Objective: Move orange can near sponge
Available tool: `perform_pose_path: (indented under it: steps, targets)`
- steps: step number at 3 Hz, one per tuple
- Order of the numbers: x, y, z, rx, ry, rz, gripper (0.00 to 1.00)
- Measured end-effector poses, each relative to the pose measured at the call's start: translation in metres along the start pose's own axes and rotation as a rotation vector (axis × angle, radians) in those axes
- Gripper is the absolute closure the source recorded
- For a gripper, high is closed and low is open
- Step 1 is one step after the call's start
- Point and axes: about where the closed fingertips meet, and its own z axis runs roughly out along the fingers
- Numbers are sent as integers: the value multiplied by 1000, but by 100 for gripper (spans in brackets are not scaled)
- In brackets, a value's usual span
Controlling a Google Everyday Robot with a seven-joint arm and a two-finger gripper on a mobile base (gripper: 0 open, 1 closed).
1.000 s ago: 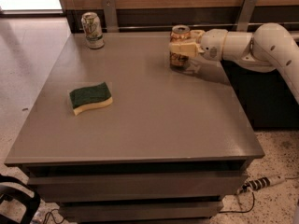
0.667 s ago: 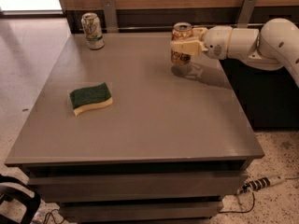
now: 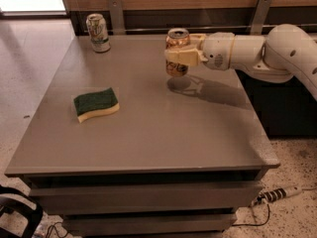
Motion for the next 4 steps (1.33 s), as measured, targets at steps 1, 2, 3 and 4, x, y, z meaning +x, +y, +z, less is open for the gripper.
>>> perform_pose_path:
  steps: [1, 2, 3, 4]
  targets:
    - [-5, 35, 18, -32, -13, -11, 100]
    - [-11, 71, 34, -83, -22, -31, 100]
    - [-14, 104, 44, -136, -18, -48, 100]
    - [-13, 131, 53, -189, -26, -38, 100]
